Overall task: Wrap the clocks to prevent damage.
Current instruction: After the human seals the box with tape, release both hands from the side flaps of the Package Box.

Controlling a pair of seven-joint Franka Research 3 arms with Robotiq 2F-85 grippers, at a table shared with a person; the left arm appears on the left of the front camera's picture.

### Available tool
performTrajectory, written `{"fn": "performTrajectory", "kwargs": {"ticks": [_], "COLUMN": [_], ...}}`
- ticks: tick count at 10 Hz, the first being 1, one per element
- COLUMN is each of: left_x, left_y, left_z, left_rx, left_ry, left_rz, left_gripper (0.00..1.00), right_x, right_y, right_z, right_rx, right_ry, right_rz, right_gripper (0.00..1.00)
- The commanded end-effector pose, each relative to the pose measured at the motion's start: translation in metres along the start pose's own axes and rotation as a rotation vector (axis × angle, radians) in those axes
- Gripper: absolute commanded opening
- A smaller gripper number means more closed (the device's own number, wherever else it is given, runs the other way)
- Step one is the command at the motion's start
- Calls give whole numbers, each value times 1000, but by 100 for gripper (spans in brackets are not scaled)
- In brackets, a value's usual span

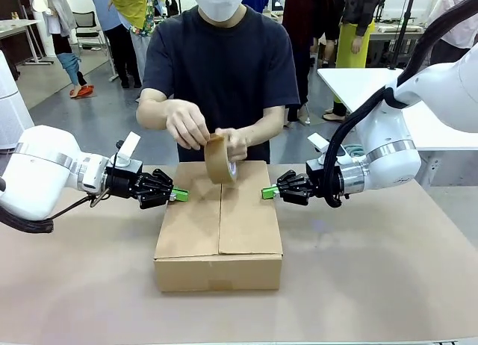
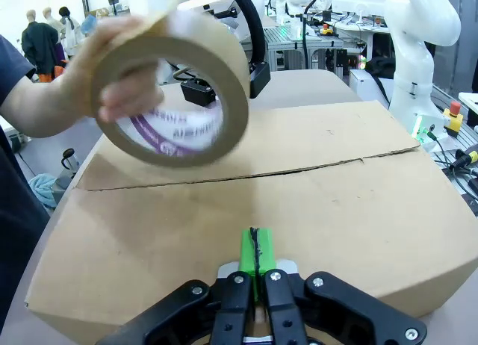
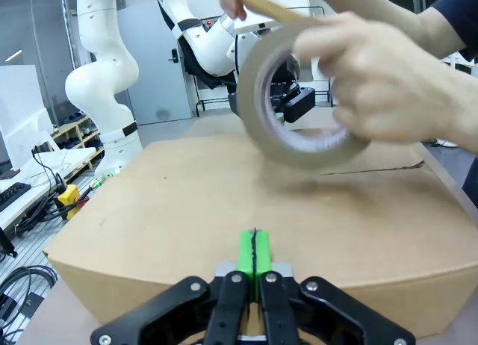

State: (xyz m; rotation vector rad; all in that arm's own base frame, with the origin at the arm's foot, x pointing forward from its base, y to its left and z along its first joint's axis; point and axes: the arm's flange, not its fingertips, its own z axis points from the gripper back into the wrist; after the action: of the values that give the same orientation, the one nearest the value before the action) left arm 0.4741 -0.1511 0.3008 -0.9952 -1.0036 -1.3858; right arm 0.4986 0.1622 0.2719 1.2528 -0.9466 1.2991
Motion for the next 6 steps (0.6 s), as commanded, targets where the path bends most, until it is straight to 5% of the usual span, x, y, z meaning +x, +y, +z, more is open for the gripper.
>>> {"fn": "performTrajectory", "kwargs": {"ticks": [1, 6], "left_x": [-2, -2], "left_y": [-1, -1], "left_z": [-2, -2], "left_rx": [0, 0], "left_ry": [5, 5], "left_rz": [1, 1], "left_gripper": [0, 0], "right_x": [-3, -3], "right_y": [1, 1], "right_z": [0, 0], "right_rx": [-13, -13], "right_ry": [10, 10], "right_rz": [-7, -7], "right_gripper": [1, 1]}}
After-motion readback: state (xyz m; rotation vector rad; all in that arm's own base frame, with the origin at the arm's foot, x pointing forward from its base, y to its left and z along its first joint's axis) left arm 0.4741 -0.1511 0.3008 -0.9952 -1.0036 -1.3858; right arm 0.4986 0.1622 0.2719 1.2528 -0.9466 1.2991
